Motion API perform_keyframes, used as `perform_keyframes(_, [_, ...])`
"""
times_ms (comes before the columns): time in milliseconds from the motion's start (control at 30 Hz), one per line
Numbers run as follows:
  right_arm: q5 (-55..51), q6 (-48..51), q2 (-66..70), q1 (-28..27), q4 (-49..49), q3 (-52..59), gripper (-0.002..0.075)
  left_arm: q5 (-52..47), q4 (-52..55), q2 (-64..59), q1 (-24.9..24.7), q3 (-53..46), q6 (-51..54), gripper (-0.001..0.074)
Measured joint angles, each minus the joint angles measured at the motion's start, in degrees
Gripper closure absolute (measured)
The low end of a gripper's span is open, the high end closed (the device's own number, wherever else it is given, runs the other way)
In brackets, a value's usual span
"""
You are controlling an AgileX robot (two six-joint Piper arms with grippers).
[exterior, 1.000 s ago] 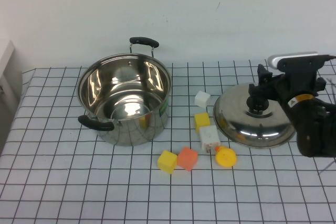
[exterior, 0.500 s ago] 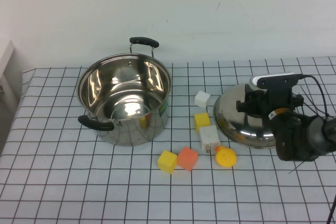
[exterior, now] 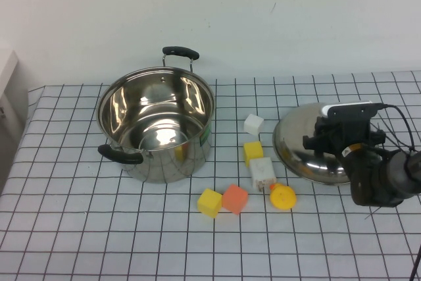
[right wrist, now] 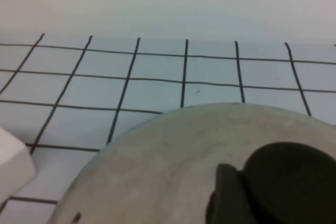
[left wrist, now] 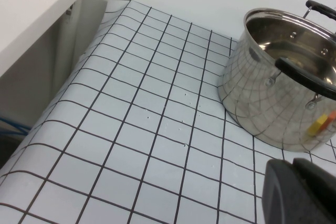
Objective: Cover the pot
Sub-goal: Pick up the pot lid
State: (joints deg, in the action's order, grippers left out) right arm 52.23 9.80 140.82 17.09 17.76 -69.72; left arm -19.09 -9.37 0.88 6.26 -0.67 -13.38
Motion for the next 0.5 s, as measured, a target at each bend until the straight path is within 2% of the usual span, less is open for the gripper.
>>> perform_keyframes(67, [-0.10, 0.00, 0.00, -0.68, -1.27, -0.02, 0.0375, 0.00, 0.00, 0.00, 0.00, 0.00, 0.00, 0.0738])
perform_keyframes(267, [-5.04, -0.22, -2.83, -1.58, -4.04, 0.24, 0.0372, 0.00, 0.00, 0.00, 0.00, 0.00, 0.00, 0.0738])
perform_keyframes(500, [-22.90, 5.02, -17.59, -1.66, -6.86, 0.39, 0.0372, 0.00, 0.00, 0.00, 0.00, 0.00, 0.00, 0.0738])
